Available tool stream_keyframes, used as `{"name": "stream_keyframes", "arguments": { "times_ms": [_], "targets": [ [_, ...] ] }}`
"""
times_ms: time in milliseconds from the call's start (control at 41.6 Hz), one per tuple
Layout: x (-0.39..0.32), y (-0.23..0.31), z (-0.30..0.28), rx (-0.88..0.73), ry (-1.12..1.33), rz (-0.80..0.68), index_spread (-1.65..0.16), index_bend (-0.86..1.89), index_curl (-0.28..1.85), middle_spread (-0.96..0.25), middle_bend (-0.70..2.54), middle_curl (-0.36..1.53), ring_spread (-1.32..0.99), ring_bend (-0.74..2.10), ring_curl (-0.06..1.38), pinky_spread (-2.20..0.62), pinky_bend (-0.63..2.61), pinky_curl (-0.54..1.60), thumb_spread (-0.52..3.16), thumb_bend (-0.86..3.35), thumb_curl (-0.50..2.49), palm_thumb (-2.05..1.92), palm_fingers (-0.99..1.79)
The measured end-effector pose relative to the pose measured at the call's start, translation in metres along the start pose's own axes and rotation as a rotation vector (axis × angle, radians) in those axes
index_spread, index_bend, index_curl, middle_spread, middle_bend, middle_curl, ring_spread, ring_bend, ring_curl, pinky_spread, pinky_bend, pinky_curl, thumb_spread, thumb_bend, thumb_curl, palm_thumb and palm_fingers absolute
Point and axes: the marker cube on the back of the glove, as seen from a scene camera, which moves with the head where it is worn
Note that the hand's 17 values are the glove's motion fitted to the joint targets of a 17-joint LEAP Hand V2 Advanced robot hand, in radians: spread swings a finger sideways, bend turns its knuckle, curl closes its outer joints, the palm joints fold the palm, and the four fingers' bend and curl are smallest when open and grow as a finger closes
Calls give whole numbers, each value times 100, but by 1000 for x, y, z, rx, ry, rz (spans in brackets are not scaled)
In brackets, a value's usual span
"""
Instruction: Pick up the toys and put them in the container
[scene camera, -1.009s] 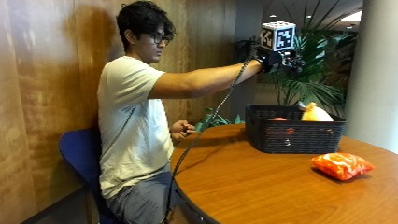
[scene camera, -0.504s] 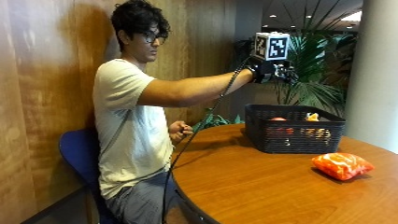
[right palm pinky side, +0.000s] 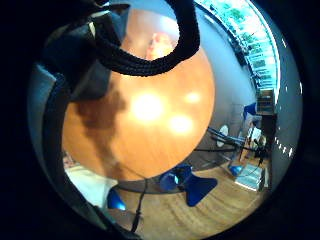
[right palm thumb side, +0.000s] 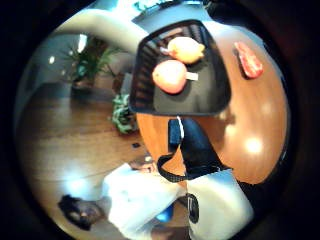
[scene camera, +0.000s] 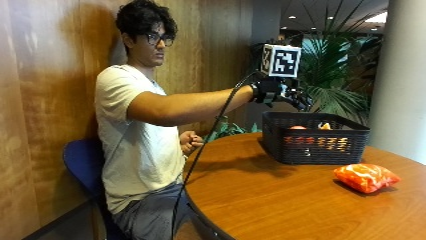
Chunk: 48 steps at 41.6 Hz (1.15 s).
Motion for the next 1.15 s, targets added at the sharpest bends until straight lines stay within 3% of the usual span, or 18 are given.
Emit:
{"name": "stream_keyframes", "arguments": {
  "times_ms": [601, 1153],
  "targets": [
    [116, 105, 35, 17, 107, 332, -30, 18, 37, -2, 17, 34, -3, 43, 45, -1, 103, 33, 134, -1, 38, 21, -2],
    [139, 136, 56, 59, -15, 364, -30, 18, 39, -2, 17, 32, -4, 43, 45, -1, 101, 33, 135, -1, 37, 22, -2]
  ]
}}
